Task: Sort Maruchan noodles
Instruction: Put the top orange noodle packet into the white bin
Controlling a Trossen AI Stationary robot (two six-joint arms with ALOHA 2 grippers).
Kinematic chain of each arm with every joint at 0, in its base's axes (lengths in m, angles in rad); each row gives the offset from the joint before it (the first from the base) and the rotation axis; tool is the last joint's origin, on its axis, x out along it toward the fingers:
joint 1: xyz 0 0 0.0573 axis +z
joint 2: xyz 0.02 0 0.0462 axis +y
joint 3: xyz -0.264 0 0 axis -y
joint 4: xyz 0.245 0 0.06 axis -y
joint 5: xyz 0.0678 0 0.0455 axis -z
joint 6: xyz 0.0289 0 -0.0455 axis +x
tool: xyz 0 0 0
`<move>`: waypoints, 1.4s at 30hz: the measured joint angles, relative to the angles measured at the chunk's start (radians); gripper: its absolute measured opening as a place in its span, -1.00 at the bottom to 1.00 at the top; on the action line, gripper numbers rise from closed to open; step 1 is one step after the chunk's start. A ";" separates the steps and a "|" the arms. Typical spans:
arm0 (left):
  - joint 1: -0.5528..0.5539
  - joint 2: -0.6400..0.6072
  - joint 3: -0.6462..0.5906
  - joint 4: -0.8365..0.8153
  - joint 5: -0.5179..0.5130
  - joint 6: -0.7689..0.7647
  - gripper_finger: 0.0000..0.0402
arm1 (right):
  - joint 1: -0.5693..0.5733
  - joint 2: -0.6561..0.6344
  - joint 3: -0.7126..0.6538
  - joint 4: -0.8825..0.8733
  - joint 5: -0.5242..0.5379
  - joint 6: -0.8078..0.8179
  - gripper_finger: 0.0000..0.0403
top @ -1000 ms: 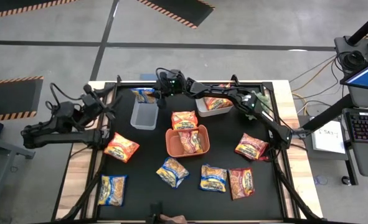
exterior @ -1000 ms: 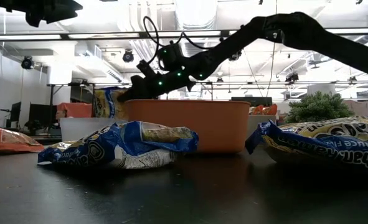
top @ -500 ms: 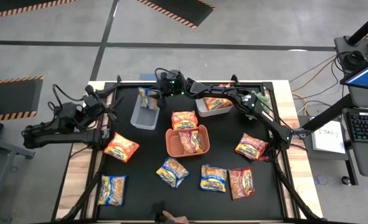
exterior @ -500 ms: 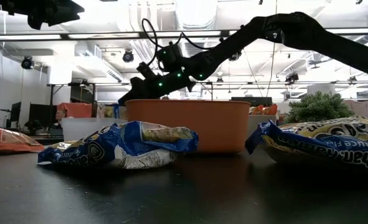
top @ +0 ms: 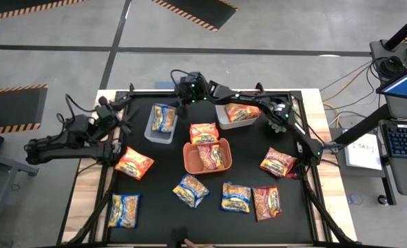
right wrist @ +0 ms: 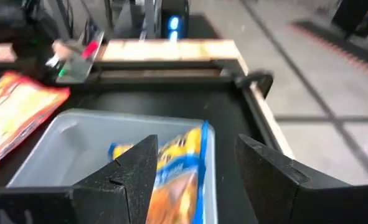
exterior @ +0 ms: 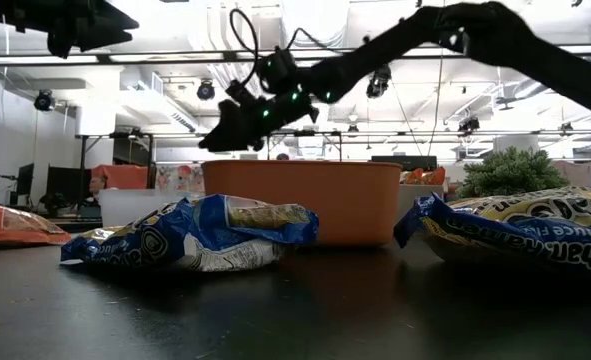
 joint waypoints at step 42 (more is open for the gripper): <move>0.106 0.636 -0.038 -0.186 0.168 -0.409 -0.95 | 0.135 -0.771 -0.781 -0.176 -0.065 0.086 0.01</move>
